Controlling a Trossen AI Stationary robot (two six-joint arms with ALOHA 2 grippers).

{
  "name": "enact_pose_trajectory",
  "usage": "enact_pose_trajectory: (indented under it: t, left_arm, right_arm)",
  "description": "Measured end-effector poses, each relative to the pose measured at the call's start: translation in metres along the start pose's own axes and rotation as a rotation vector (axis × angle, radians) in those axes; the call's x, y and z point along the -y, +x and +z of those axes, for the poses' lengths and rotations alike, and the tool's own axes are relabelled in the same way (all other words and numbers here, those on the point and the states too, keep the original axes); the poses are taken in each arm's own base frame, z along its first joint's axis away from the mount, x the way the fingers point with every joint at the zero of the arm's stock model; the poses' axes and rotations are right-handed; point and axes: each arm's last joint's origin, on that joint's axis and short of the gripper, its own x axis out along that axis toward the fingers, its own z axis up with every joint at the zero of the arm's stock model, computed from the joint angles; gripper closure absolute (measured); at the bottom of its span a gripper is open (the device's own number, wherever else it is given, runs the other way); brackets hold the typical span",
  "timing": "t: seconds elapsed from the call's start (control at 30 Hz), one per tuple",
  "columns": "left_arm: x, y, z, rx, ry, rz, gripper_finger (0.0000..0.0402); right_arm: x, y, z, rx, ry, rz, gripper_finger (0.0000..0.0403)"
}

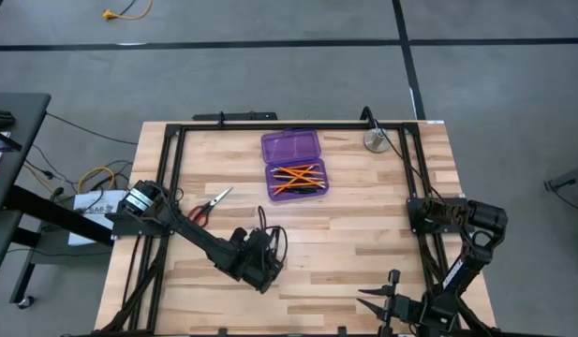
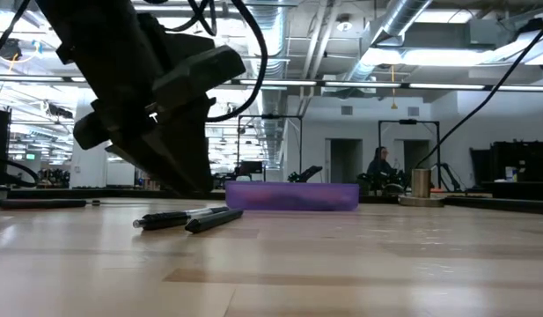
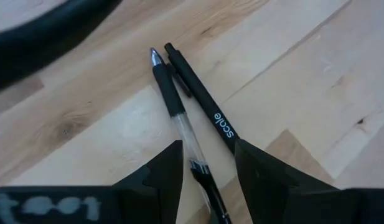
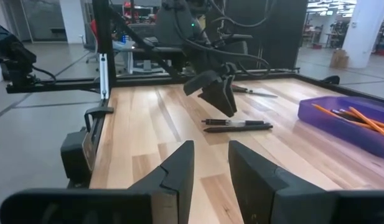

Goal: Pick & place school supplies into a supply box
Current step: Put the black pen into the the purple supply box

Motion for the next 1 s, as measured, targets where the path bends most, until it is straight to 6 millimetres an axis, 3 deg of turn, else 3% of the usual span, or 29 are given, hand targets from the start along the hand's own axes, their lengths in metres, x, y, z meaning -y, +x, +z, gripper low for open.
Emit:
enact_pose_trajectory:
  t: [0.5, 1.0]
  left_arm:
    - [-0.007, 0.01, 0.012, -0.058, -0.041, 0.047, 0.0269]
    - [-0.007, 0.011, 0.01, -0.151, -0.045, 0.032, 0.0269]
  right_arm:
    - [0.0, 0.0, 0.0, 0.0, 0.0, -0.001, 0.0308]
    - [0.0, 0.001, 0.0, -0.001, 0.0, -0.002, 0.0308]
